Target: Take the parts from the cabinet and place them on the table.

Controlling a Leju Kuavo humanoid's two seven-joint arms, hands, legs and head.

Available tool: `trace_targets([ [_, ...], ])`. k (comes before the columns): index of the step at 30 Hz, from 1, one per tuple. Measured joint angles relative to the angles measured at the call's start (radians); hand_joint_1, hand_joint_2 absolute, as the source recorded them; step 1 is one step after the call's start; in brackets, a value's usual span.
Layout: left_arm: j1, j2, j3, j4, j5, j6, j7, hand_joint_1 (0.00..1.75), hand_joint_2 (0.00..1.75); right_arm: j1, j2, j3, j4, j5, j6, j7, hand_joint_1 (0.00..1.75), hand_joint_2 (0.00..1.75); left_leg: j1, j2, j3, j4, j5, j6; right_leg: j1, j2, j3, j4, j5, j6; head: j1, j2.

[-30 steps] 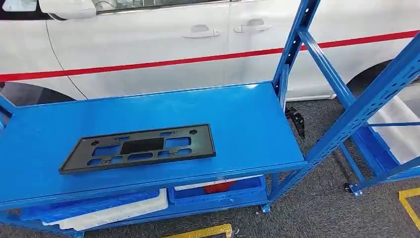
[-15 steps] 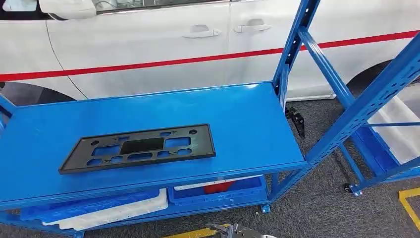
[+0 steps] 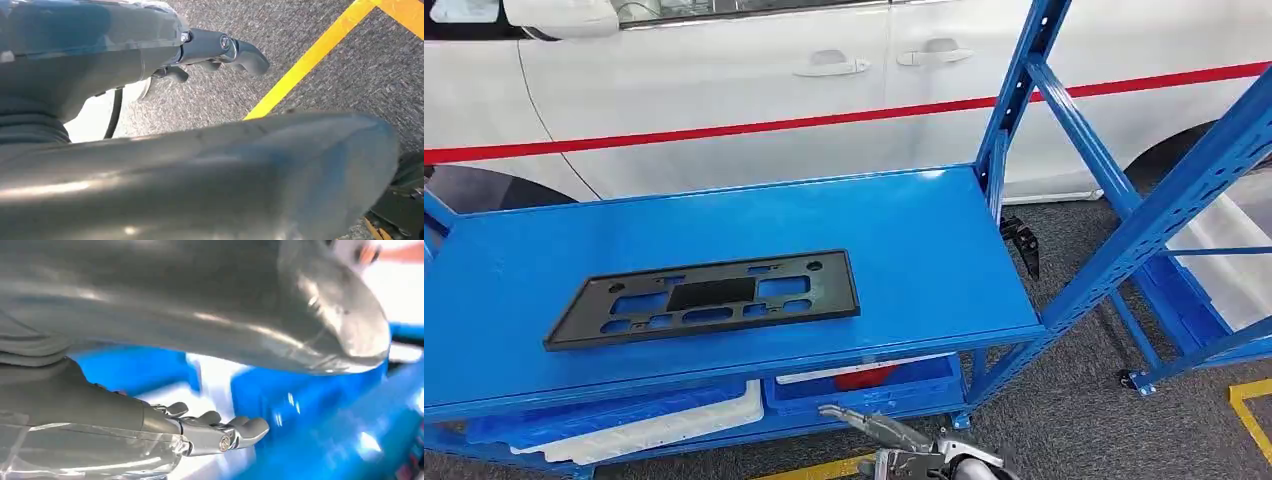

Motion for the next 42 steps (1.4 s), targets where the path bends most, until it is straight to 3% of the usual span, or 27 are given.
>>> trace_targets([
  [4,-0.002,0.0,0.0,0.0,-0.007,0.0,0.0,0.0,0.0,-0.044,0.003,-0.087,-0.069,0.126,-0.104,0.004,0.0,0.0,0.0,0.0,0.0,0.0,0.0,0.0,0.0,0.0,0.001,0.0,0.0,0.0,0.0,0.0],
  [9,-0.005,-0.003,0.0,0.0,-0.017,0.0,0.005,0.0,0.0,-0.087,0.01,-0.123,-0.111,0.245,-0.22,0.036,0.0,0.0,0.0,0.0,0.0,0.0,0.0,0.0,0.0,0.0,0.001,0.0,0.0,0.0,0.0,0.0],
  [19,-0.016,-0.006,0.0,0.0,-0.022,-0.004,0.009,0.0,0.0,-0.195,0.008,-0.133,-0.16,0.331,-0.261,0.095,0.0,0.0,0.0,0.0,0.001,0.0,0.001,0.0,0.0,0.0,0.002,0.0,0.0,0.0,0.0,0.0],
  [22,-0.017,-0.006,0.001,0.0,-0.02,-0.003,0.006,0.0,0.0,-0.255,0.007,-0.112,-0.165,0.377,-0.275,0.13,0.0,0.0,0.0,0.0,0.001,0.0,0.001,0.0,0.0,0.0,0.002,0.0,0.0,0.0,0.0,0.0],
  [33,-0.013,-0.007,0.017,0.0,-0.016,0.002,-0.007,0.0,0.0,-0.413,0.002,0.006,-0.168,0.732,-0.516,0.337,0.0,0.0,0.0,0.0,0.0,0.0,0.001,0.0,0.0,0.0,0.002,0.0,0.0,0.0,0.0,0.0],
  [42,-0.011,-0.007,0.024,0.0,-0.016,0.003,-0.008,0.0,0.0,-0.439,-0.008,0.056,-0.176,0.776,-0.545,0.364,0.0,0.0,0.0,0.0,0.0,0.0,0.001,0.0,0.0,0.0,0.002,0.0,0.0,0.0,0.0,0.0],
])
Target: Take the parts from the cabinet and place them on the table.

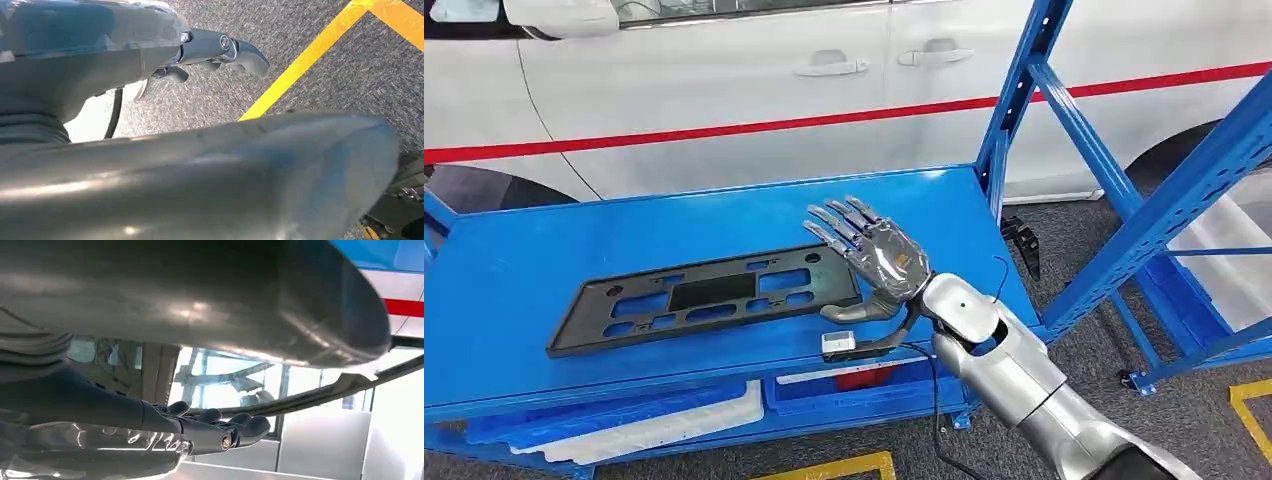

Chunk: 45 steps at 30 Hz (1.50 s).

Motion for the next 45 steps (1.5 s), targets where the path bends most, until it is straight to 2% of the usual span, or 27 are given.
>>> trace_targets([
  [5,0.0,0.0,0.003,0.0,0.0,0.0,-0.002,0.0,0.0,-0.005,-0.007,0.023,0.0,0.038,-0.042,0.024,0.0,0.0,0.0,0.0,0.0,0.0,0.0,0.0,0.0,0.0,0.0,0.0,0.0,0.0,0.0,0.0],
  [12,0.001,-0.003,0.01,0.0,0.0,0.003,-0.002,0.0,0.0,-0.039,-0.011,0.1,0.018,0.177,-0.145,0.082,0.0,0.0,0.0,0.0,0.0,0.0,0.0,0.0,0.0,0.0,0.0,0.0,0.0,0.0,0.0,0.0],
  [18,0.002,-0.006,0.017,0.0,-0.002,0.004,-0.006,0.0,0.0,-0.1,-0.011,0.196,0.034,0.241,-0.148,0.098,0.0,0.0,0.0,0.0,0.0,0.0,0.0,0.0,0.0,0.0,0.0,0.0,0.0,0.0,0.0,0.0],
  [26,-0.007,-0.014,0.013,0.0,-0.032,-0.015,-0.004,0.0,0.0,-0.193,0.007,0.312,0.075,0.118,-0.105,0.074,0.0,0.0,0.0,0.0,0.0,0.0,0.0,0.0,0.001,0.0,0.0,0.0,0.0,0.0,0.0,0.0],
  [33,-0.023,-0.014,-0.004,0.0,-0.04,-0.021,0.002,0.0,0.0,-0.281,0.077,0.403,0.178,0.025,-0.109,0.051,0.0,0.0,0.0,0.0,0.0,0.0,0.0,0.0,0.001,0.0,0.0,0.0,0.0,0.0,0.0,0.0],
  [39,-0.031,-0.015,-0.008,0.0,-0.042,-0.021,0.011,0.0,0.0,-0.296,0.146,0.448,0.238,0.002,-0.111,0.052,0.0,0.0,0.0,0.0,0.0,0.0,0.0,0.0,0.002,0.0,0.0,0.0,0.0,0.0,0.0,0.0],
  [45,-0.035,-0.015,-0.011,0.0,-0.045,-0.022,0.014,0.0,0.0,-0.301,0.193,0.471,0.283,-0.038,-0.13,0.04,0.0,0.0,0.0,0.0,0.0,0.0,0.0,0.0,0.002,0.0,0.0,0.0,0.0,0.0,0.0,0.0],
])
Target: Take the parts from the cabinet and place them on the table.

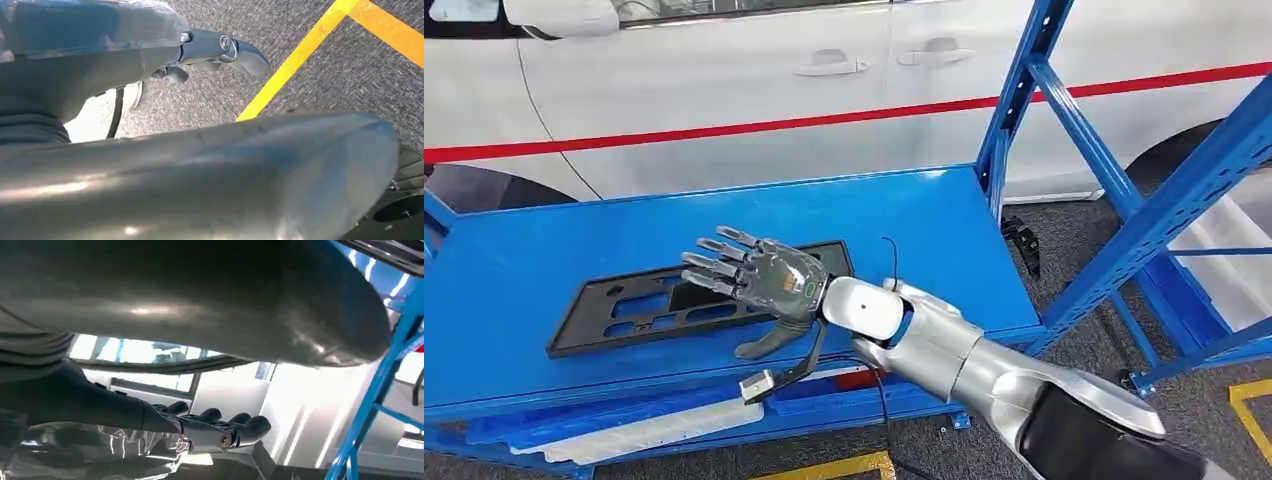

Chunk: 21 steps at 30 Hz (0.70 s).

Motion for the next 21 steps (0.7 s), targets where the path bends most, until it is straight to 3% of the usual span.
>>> trace_targets([
  [4,-0.008,-0.005,-0.001,0.0,-0.005,-0.003,0.002,0.0,0.0,0.002,0.061,0.014,0.067,-0.067,-0.046,-0.022,0.0,0.0,0.0,0.0,0.0,0.0,0.0,0.0,0.0,0.0,0.0,0.0,0.0,0.0,0.0,0.0],
  [5,-0.01,-0.005,-0.001,0.0,-0.007,-0.006,0.002,0.0,0.0,0.005,0.08,0.015,0.095,-0.091,-0.06,-0.031,0.0,1.75,0.0,0.0,0.0,0.0,0.0,0.0,0.0,0.0,0.0,0.0,0.0,0.0,0.0,0.0],
  [8,-0.017,-0.005,-0.001,0.0,-0.007,-0.014,0.0,0.0,0.0,0.03,0.13,0.019,0.17,-0.15,-0.106,-0.067,0.0,1.75,0.0,0.0,0.0,0.0,0.0,0.0,0.0,0.0,0.0,0.0,0.0,0.0,0.0,0.0],
  [12,-0.019,-0.004,-0.001,0.0,-0.005,-0.016,-0.003,0.0,0.0,0.064,0.175,0.023,0.253,-0.214,-0.114,-0.117,0.0,1.75,0.0,0.0,0.0,0.0,0.0,0.0,0.0,0.0,0.0,0.0,0.0,0.0,0.0,0.0],
  [13,-0.019,-0.004,-0.001,0.0,-0.005,-0.016,-0.003,0.0,0.0,0.068,0.181,0.024,0.265,-0.218,-0.115,-0.122,0.0,0.0,0.0,0.0,0.0,0.0,0.0,0.0,0.0,0.0,0.0,0.0,0.0,0.0,0.0,0.0],
  [14,-0.019,-0.004,-0.001,0.0,-0.005,-0.016,-0.003,0.0,0.0,0.072,0.187,0.024,0.277,-0.225,-0.115,-0.127,0.0,0.0,0.0,0.0,0.0,0.0,0.0,0.0,0.0,0.0,0.0,0.0,0.0,0.0,0.0,0.0],
  [15,-0.019,-0.004,-0.001,0.0,-0.005,-0.016,-0.003,0.0,0.0,0.074,0.192,0.025,0.286,-0.234,-0.113,-0.134,0.0,1.75,0.0,0.0,0.0,0.0,0.0,0.0,0.0,0.0,0.0,0.0,0.0,0.0,0.0,0.0],
  [18,-0.019,-0.004,-0.001,0.0,-0.005,-0.014,-0.004,0.0,0.0,0.081,0.208,0.025,0.314,-0.259,-0.105,-0.156,0.0,1.75,0.0,0.0,0.0,0.0,0.0,0.0,0.0,0.0,0.0,0.0,0.0,0.0,0.0,0.0],
  [19,-0.019,-0.004,-0.001,0.0,-0.005,-0.013,-0.004,0.0,0.0,0.084,0.213,0.025,0.326,-0.258,-0.107,-0.155,0.0,0.0,0.0,0.0,0.0,0.0,0.0,0.0,0.0,0.0,0.0,0.0,0.0,0.0,0.0,0.0],
  [21,-0.019,-0.005,-0.001,0.0,-0.005,-0.01,-0.004,0.0,0.0,0.093,0.231,0.026,0.357,-0.257,-0.109,-0.136,0.0,0.0,0.0,0.0,0.0,0.0,0.0,0.0,0.0,0.0,0.0,0.0,0.0,0.0,0.0,0.0],
])
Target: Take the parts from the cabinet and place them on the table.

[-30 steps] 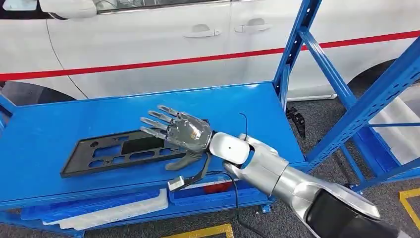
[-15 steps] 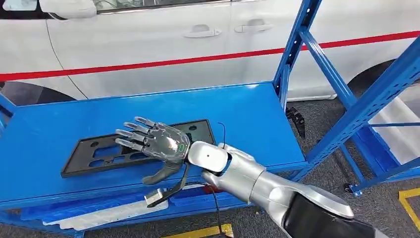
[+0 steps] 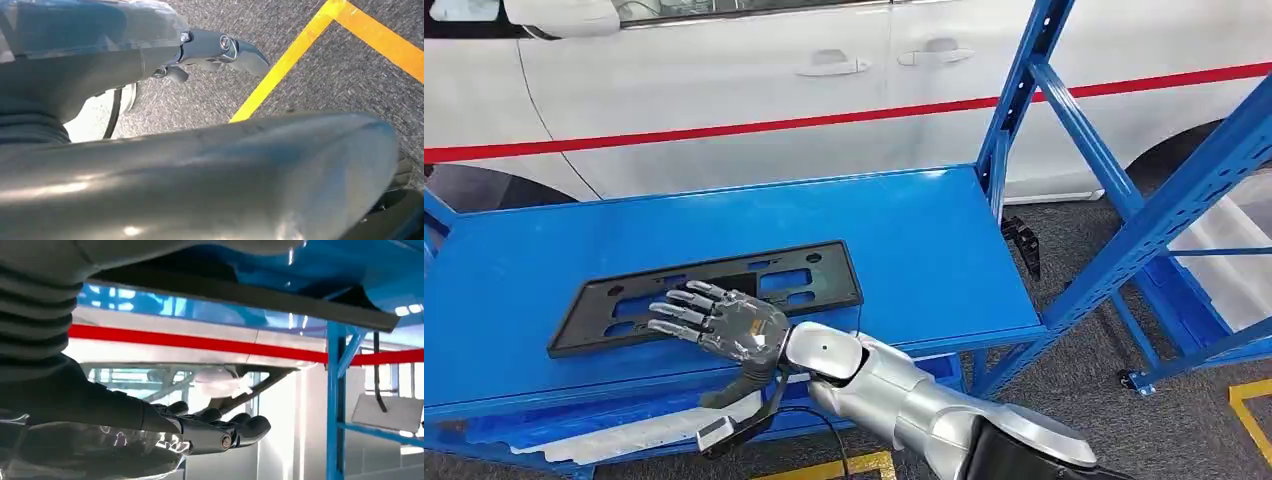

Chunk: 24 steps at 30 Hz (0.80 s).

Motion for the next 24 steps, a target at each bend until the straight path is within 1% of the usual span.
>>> trace_targets([
  [4,0.001,0.0,0.0,0.0,-0.005,0.001,-0.002,0.0,0.0,0.003,0.03,0.002,0.06,0.024,-0.003,0.033,0.0,0.0,0.0,0.0,0.0,0.0,0.0,0.0,0.0,0.0,0.0,0.0,0.0,0.0,0.0,0.0],
  [6,0.0,0.0,0.0,0.0,-0.013,-0.002,-0.006,0.0,0.0,0.002,0.037,0.002,0.08,0.054,-0.024,0.049,0.0,0.0,0.0,0.0,0.0,0.0,0.0,0.0,0.0,0.0,0.0,0.0,0.0,0.0,0.0,0.0],
  [9,-0.001,0.0,-0.005,0.0,-0.02,-0.007,-0.006,0.0,0.0,-0.005,0.039,0.002,0.102,0.069,-0.034,0.054,0.0,0.0,0.0,0.0,0.0,0.0,0.0,0.0,0.0,0.0,0.0,0.0,0.0,0.0,0.0,0.0],
  [12,-0.003,-0.002,-0.008,0.0,-0.023,-0.008,-0.006,0.0,0.0,-0.014,0.042,0.002,0.115,0.086,-0.034,0.077,0.0,0.0,0.0,0.0,0.0,0.0,0.0,0.0,0.0,0.0,0.0,0.0,0.0,0.0,0.0,0.0],
  [16,-0.007,-0.003,-0.017,0.0,-0.034,-0.01,-0.003,0.0,0.0,-0.028,0.046,0.001,0.127,0.164,-0.059,0.135,0.0,0.0,0.0,0.0,0.0,0.0,0.0,0.0,0.0,0.0,0.0,0.0,0.0,0.0,0.0,0.0],
  [24,-0.013,-0.008,-0.024,0.0,-0.039,-0.007,0.01,0.0,0.0,-0.059,0.048,-0.024,0.145,0.286,-0.057,0.199,0.0,0.0,0.0,0.0,0.0,0.0,0.0,0.0,0.0,0.0,0.0,0.0,0.0,0.0,0.0,0.0],
])
